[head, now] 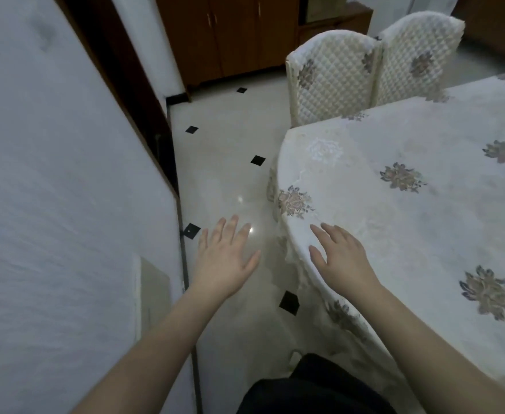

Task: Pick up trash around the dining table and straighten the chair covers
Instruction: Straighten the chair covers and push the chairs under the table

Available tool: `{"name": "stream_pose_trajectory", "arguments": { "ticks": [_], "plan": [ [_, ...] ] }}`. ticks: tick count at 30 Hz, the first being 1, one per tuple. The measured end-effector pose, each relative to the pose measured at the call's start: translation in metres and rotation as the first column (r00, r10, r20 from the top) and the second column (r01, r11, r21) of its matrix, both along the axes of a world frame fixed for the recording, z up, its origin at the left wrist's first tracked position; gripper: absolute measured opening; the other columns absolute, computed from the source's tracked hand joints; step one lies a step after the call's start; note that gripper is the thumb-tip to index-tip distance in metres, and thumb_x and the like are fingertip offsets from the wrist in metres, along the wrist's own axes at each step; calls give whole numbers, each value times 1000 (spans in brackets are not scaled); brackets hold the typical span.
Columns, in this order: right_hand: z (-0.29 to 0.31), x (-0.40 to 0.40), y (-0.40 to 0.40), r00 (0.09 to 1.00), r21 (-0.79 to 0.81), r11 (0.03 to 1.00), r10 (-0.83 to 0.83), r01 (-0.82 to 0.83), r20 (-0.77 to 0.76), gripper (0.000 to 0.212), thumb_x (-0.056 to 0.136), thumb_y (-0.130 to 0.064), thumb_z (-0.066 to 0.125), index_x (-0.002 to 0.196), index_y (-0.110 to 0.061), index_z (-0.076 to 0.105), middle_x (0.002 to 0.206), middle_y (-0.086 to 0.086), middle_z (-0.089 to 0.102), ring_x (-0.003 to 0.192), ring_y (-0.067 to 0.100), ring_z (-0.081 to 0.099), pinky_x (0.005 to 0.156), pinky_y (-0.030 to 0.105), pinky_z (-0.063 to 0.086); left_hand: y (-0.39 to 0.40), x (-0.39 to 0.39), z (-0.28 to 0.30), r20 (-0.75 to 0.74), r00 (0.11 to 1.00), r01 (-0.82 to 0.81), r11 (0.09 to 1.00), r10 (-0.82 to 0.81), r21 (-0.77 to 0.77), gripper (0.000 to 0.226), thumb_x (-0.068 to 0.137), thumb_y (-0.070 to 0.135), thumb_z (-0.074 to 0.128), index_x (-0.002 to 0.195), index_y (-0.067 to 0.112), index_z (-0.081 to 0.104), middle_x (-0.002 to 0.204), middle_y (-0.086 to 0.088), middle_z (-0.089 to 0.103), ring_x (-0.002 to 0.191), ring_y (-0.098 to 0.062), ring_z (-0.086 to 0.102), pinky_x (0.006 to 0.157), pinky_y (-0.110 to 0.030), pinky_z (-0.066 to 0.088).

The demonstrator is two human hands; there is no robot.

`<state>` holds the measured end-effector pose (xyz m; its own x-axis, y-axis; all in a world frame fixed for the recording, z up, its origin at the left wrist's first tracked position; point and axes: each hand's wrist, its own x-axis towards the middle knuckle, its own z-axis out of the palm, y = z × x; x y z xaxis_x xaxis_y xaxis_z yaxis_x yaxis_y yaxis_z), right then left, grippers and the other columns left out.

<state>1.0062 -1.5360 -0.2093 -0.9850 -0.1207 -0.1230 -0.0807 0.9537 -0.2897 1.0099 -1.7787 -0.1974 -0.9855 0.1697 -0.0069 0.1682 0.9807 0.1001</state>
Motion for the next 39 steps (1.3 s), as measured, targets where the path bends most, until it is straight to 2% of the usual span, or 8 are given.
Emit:
{"name": "stream_pose_trajectory", "arguments": {
  "ticks": [5,7,12,19,23,29,34,39],
  "plan": [
    [2,-66,-19,996,-33,995,90,-90,-1,67,90,-55,12,147,-25,33,153,1,33,141,23,27,115,40,22,-25,-46,4,-11,996,-90,996,90,-11,68,86,58,27,142,22,42,152,-7,36,139,-29,33,111,-57,24],
    [3,-94,-28,994,-65,992,112,-113,-6,61,93,-51,20,146,-24,34,153,0,33,141,23,26,115,40,22,-35,-62,4,-42,993,-110,994,110,-16,66,87,56,31,140,19,46,148,-9,41,136,-30,37,108,-57,28],
    [6,-160,-65,988,-81,984,156,-156,-12,53,97,-42,31,147,-23,33,152,2,35,141,24,26,115,41,21,-61,-101,-2,54,982,-180,984,179,13,71,87,58,14,149,27,26,158,-3,20,146,-23,15,115,-50,11],
    [1,-263,-159,972,-53,971,232,-234,-38,57,97,-41,39,149,-23,26,153,1,32,139,25,28,113,43,24,-129,-201,-13,28,983,-185,982,184,34,69,85,48,14,150,27,24,158,-2,21,146,-22,14,115,-50,10],
    [15,-322,-210,957,59,958,282,-279,-64,60,97,-43,38,151,-26,18,157,0,22,145,23,16,115,40,14,-160,-262,-8,48,986,-161,986,159,38,67,89,50,13,151,27,17,160,-2,16,146,-22,10,116,-50,7],
    [17,-403,-241,982,28,983,184,-183,-37,58,97,-43,37,150,-26,20,157,1,23,144,23,17,115,40,15,-193,-360,-3,46,992,-123,990,121,64,60,97,36,30,152,22,11,160,-1,13,147,-20,7,117,-52,6],
    [-3,-472,-233,990,91,989,120,-114,-69,65,88,-49,20,143,-20,39,147,7,43,137,30,35,110,46,28,-199,-451,-9,59,997,-54,997,51,58,59,98,39,30,152,26,10,160,0,11,147,-20,4,117,-52,5],
    [-17,-575,-216,993,81,997,19,-10,-116,59,88,-44,31,138,-17,47,141,9,50,132,32,43,105,47,35,-185,-563,-22,34,999,7,1000,-8,30,58,96,41,32,151,25,19,159,-2,18,146,-21,11,116,-53,10]
  ]
}}
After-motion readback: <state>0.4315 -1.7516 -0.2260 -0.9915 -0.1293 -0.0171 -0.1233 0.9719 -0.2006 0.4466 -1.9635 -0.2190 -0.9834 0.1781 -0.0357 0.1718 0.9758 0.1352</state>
